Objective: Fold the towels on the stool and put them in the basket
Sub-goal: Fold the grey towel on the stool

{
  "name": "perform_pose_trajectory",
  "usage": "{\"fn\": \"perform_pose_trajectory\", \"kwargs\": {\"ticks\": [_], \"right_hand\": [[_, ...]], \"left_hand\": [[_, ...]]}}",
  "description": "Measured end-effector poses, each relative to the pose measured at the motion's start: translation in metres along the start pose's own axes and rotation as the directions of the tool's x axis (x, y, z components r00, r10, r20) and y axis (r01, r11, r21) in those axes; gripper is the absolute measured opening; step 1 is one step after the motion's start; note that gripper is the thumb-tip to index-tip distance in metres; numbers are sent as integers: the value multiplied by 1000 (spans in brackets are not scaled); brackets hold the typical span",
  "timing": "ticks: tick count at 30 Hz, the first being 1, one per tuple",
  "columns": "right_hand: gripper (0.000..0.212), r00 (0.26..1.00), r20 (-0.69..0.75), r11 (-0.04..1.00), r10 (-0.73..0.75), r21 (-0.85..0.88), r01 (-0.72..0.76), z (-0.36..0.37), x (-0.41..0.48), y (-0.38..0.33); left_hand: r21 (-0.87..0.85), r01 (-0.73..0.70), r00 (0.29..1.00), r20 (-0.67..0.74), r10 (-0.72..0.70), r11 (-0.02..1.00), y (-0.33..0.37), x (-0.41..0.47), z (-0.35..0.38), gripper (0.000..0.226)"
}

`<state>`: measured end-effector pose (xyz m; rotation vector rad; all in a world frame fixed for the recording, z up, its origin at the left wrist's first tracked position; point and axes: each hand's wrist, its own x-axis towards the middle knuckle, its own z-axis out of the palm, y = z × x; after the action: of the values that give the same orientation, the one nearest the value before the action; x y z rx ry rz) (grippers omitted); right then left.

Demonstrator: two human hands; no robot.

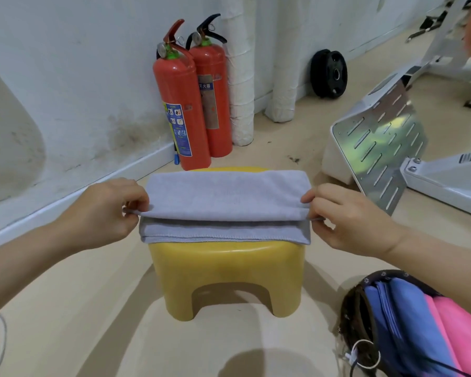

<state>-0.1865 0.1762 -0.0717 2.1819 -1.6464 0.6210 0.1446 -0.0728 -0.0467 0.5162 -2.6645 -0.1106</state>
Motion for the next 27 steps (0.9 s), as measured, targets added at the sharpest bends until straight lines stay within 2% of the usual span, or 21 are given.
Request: {"fn": "perform_pose_trajectory", "kwargs": {"ticks": [3, 6, 13, 19, 24, 27], "right_hand": [[11, 998, 2, 994, -61, -91, 61, 10, -6, -7], [14, 995, 15, 987, -100, -124, 101, 18, -11, -12], [11, 994, -14, 980, -107, -169, 103, 18, -13, -12], [16, 992, 48, 980, -115, -156, 121, 29, -19, -12], [5, 990, 133, 986, -48, -155, 69, 28, -19, -12], [5, 985, 171, 984, -23, -170, 52, 25, -19, -14]], "left_hand": [[34, -2, 999, 44, 1, 999, 0, -5, 4, 19], [51, -36, 992, 124, 29, 998, -3, -11, 11, 22], [16, -65, 983, 173, 62, 998, -6, -14, 17, 16], [-28, -46, 982, 180, 50, 999, -7, -24, 21, 11], [-160, 137, 987, 107, -121, 978, -4, -25, 19, 7], [-148, 106, 992, 78, -95, 983, 1, -27, 16, 3]]}}
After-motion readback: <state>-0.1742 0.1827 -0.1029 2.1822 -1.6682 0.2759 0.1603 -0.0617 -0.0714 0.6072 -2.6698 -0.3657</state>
